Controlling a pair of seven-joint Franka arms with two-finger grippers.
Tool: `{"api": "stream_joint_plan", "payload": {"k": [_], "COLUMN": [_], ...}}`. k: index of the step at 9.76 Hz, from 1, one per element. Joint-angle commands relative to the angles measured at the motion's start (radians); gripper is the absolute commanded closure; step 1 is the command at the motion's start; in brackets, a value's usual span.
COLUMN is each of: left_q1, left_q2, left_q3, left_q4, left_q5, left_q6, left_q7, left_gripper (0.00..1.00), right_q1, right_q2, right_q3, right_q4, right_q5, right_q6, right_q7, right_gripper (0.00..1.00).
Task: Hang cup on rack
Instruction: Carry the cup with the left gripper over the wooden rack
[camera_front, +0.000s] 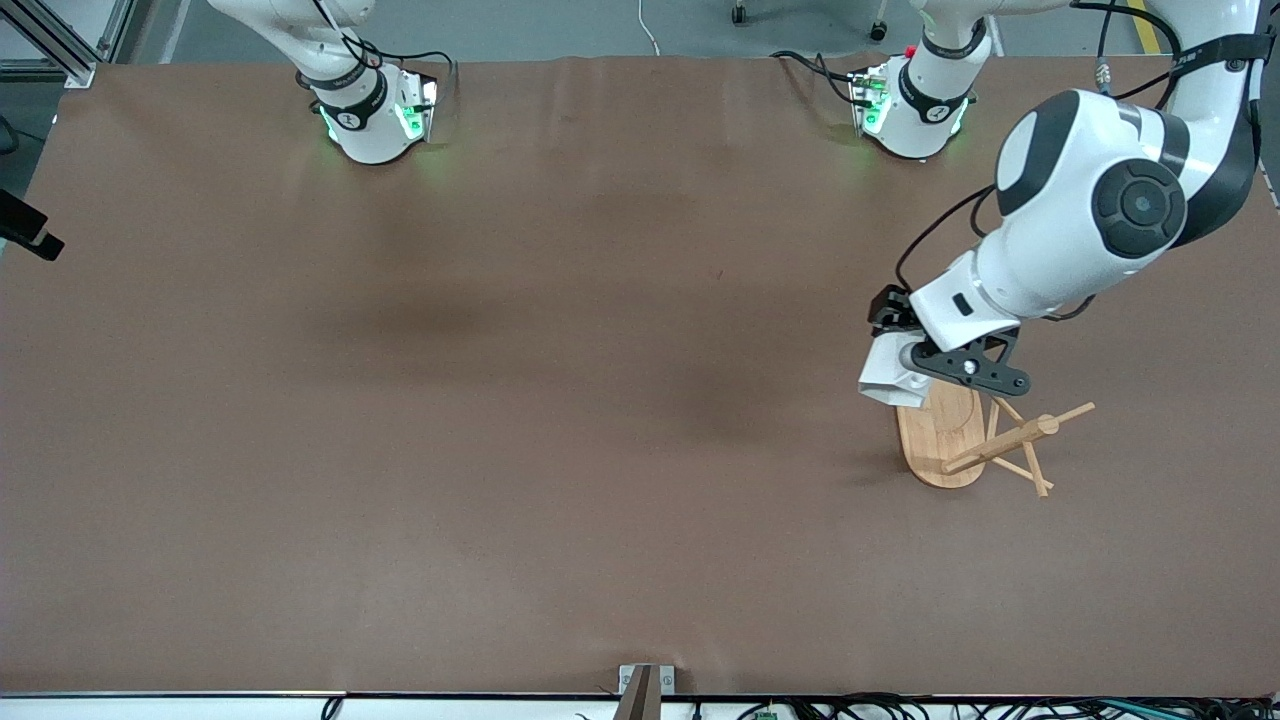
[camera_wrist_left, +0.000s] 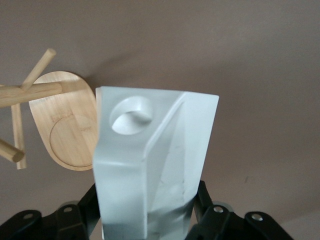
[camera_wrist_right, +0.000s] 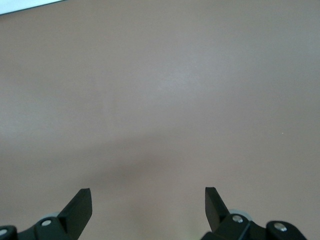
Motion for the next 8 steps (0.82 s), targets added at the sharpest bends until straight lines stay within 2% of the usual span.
{"api": "stream_joint_plan", "payload": {"k": [1,4,8], "left_q1": [-0.001,0.034,0.075], "left_q2": [-0.011,0.029,0.026], "left_q3": [0.026,0.026,0.026], "left_q4": [-0.074,-0.067,-0.087], "left_q5": [-0.016,-0.01,-0.007], "left_q6": [0.038,0.056,0.047], "left_q7": [0.052,0.075,0.22], "left_gripper": [0.85,0.85,0.85], "right_q1": [0.024,0.024,0.024], "right_q2": [0.003,0.005,0.005], "right_q3": [-0.002,0.001,0.005], "right_q4": [-0.014,-0.009,-0.009], "right_q5": [-0.025,-0.025,-0.016], "right_q6": [-0.014,-0.032,-0.026], "right_q7": [-0.014,-0.018,-0.023], "right_gripper": [0.0,0.0,0.0]}}
